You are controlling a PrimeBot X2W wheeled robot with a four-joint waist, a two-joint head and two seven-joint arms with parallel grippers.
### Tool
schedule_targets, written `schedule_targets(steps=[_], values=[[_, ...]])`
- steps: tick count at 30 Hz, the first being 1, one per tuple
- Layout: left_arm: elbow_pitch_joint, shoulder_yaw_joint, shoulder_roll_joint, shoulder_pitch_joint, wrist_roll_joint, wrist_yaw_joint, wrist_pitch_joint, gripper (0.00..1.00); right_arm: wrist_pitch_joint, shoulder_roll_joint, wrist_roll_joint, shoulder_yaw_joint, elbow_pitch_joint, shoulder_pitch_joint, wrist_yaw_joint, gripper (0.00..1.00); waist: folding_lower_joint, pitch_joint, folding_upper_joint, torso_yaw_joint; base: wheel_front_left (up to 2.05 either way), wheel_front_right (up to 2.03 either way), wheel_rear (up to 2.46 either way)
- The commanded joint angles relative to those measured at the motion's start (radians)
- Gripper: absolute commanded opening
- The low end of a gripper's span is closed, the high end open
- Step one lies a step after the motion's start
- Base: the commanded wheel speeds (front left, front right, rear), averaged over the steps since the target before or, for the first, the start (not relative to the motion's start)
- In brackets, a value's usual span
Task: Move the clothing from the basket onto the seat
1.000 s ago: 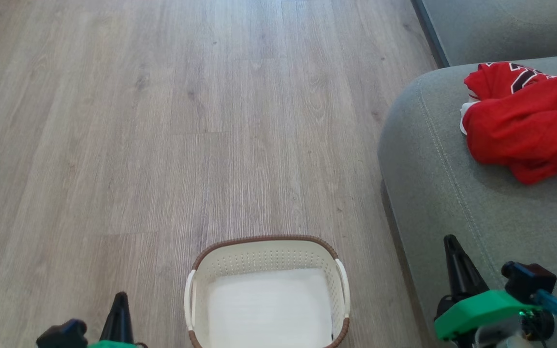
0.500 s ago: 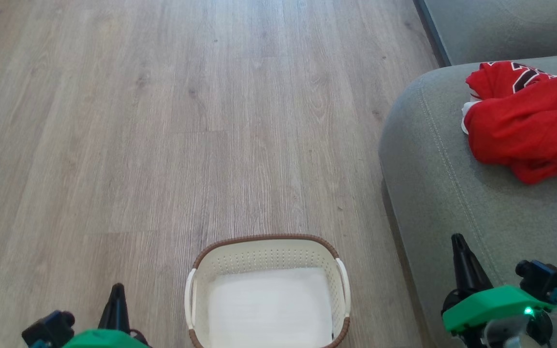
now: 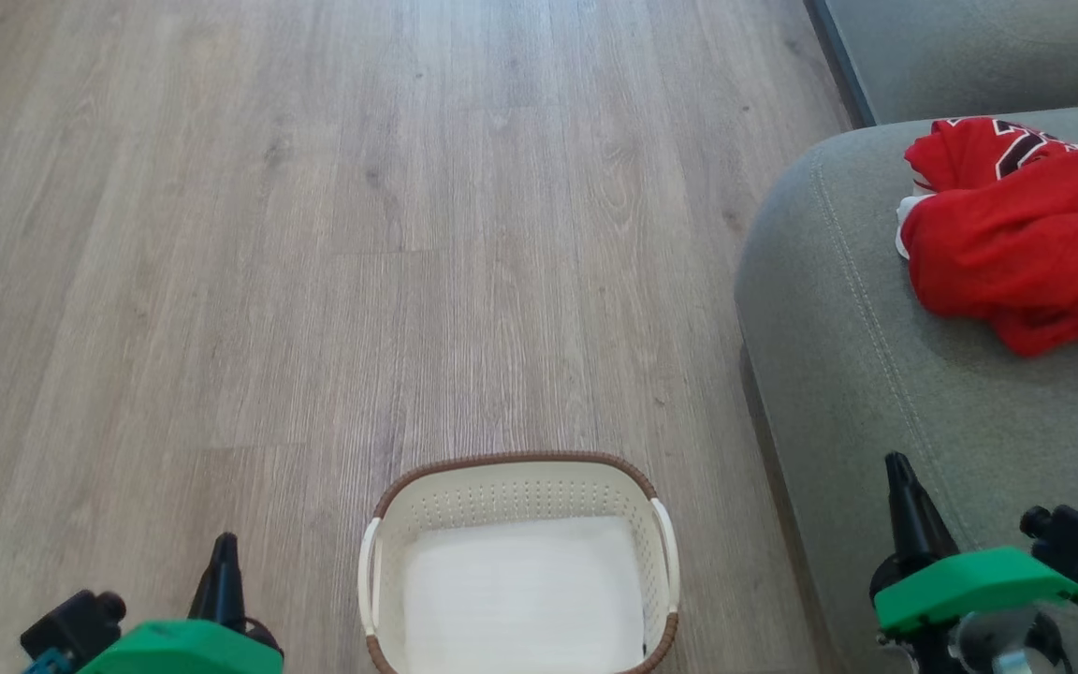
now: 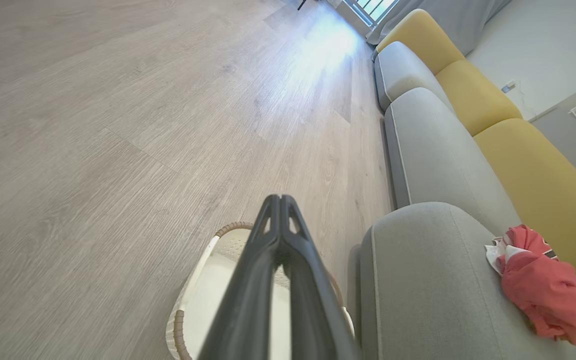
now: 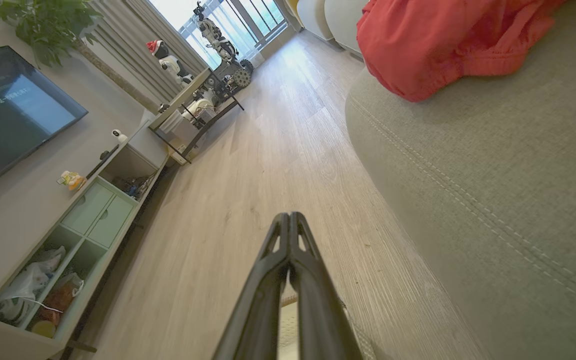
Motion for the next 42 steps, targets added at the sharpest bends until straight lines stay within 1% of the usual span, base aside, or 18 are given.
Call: schedule_targets(steps=[1, 42], values=[[-0.026, 0.035, 0.001, -0.054, -0.032, -0.013, 0.006, 0.0, 0.009, -0.009, 0.038, -0.001, -0.036, -0.065, 0.0, 0.0, 0.0, 0.001, 0.0, 0.0, 0.0, 0.0, 0.0], [-0.006, 0.131, -0.029, -0.145, -0.432, -0.113, 0.122, 0.0, 0.125, -0.009, 0.498, -0.046, -0.038, -0.101, 0.0, 0.0, 0.0, 0.012, 0.0, 0.009, 0.0, 0.0, 0.0]])
